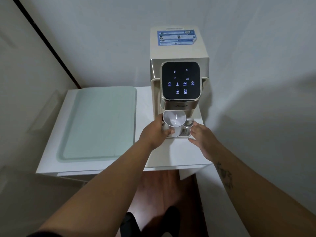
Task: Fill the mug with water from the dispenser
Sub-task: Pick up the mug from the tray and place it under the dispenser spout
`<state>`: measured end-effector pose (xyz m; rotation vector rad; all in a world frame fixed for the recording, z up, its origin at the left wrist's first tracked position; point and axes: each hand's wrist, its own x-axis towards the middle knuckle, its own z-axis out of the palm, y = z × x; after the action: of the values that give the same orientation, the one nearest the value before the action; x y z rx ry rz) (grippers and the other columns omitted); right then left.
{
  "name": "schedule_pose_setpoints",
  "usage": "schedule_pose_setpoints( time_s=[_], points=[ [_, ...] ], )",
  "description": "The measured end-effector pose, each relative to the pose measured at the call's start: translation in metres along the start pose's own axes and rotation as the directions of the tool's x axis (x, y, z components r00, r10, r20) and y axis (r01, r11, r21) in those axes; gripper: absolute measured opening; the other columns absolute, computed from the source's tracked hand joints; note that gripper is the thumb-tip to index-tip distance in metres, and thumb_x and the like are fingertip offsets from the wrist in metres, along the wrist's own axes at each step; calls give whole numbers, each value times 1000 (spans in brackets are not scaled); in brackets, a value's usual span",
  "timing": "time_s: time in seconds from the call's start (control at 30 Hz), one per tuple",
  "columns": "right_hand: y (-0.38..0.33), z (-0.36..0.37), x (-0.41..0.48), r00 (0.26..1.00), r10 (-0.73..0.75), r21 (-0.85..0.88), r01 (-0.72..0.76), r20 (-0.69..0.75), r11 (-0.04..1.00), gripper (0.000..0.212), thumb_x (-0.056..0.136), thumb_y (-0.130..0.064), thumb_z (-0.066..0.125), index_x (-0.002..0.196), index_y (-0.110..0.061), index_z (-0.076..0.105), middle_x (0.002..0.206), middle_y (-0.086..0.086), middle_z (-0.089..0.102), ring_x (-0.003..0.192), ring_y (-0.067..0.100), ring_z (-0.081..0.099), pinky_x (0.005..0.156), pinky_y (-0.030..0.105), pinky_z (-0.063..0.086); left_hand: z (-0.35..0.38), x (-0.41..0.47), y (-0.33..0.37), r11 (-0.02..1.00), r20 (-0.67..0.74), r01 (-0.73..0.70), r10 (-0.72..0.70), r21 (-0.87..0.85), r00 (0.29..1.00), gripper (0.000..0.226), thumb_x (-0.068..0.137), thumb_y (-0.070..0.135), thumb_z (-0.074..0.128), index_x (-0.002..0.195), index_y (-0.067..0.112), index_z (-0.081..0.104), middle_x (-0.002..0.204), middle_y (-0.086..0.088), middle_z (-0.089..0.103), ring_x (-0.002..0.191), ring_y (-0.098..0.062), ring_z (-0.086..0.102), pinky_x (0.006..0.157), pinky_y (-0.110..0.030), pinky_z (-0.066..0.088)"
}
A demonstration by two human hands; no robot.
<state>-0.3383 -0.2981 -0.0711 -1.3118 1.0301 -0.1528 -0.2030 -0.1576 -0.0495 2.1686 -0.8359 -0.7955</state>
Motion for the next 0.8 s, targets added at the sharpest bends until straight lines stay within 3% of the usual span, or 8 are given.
schedule_pose_setpoints(
  time_s=[0.07, 0.13, 0.33, 0.47, 0.57, 0.67, 0.73, 0.8],
  points=[
    [2, 0, 1, 1000, 12, -19, -12, 3, 1000, 31, 107, -23, 40, 131, -11, 56, 128, 24, 56, 127, 30, 57, 78, 22, 53, 0, 2, 0, 1000, 2, 7, -7, -7, 1000, 67, 92, 28, 70, 150, 24, 36, 146, -2, 59, 132, -28, 57, 105, -45, 47],
    [1, 2, 1, 1000, 24, 0, -24, -3, 1000, 33, 107, -26, 40, 132, -13, 56, 118, 18, 57, 118, 24, 58, 77, 22, 52, 0, 3, -1, 1000, 3, 12, -12, -21, 1000, 68, 92, 27, 70, 150, 24, 35, 146, -2, 59, 132, -28, 57, 106, -44, 47],
    [-3, 7, 1, 999, 35, 48, -34, -21, 998, 36, 105, -29, 40, 136, -16, 52, 114, 3, 49, 108, 17, 50, 105, 39, 48, 3, 2, -3, 998, -9, 14, -15, -68, 1000, 67, 91, 25, 71, 148, 22, 37, 145, -4, 59, 132, -29, 57, 105, -45, 49],
    [-7, 11, -3, 998, 10, 15, -9, -56, 1000, 42, 106, -29, 37, 143, -13, 49, 129, 5, 52, 121, 19, 52, 100, 34, 46, 4, 4, -4, 996, -9, 6, -7, -89, 1000, 67, 91, 24, 72, 148, 22, 38, 145, -4, 59, 132, -29, 57, 105, -44, 49],
    [-7, 13, -4, 996, -13, -43, 9, -84, 999, 39, 106, -33, 39, 137, -15, 52, 128, 1, 54, 118, 21, 52, 109, 39, 44, 5, 3, -4, 996, -7, -13, 13, -88, 1000, 71, 90, 20, 74, 149, 21, 36, 147, -4, 57, 134, -28, 55, 105, -37, 46],
    [-16, 14, -9, 994, -44, -138, 30, -98, 990, 39, 104, -42, 40, 123, -12, 57, 122, 1, 58, 117, 24, 52, 97, 35, 42, -3, -2, -5, 997, -12, -32, 31, -77, 999, 74, 88, 14, 75, 150, 22, 35, 148, -3, 57, 135, -26, 54, 102, -33, 44],
    [-26, 13, -11, 993, -36, -119, 22, -116, 993, 51, 103, -46, 42, 141, -12, 48, 143, 0, 51, 131, 23, 47, 107, 36, 37, -13, -6, -5, 996, -45, -32, 28, -83, 999, 66, 91, 12, 72, 148, 19, 39, 147, -3, 57, 134, -24, 55, 100, -30, 43],
    [-45, 10, -16, 992, -59, -35, 55, -115, 998, 52, 102, -45, 45, 144, -15, 43, 143, -5, 47, 126, 17, 46, 103, 33, 34, -25, -11, -3, 995, -103, -25, 15, -92, 995, 50, 95, 14, 67, 141, 17, 46, 140, -2, 59, 130, -23, 56, 96, -28, 43]
  ],
)
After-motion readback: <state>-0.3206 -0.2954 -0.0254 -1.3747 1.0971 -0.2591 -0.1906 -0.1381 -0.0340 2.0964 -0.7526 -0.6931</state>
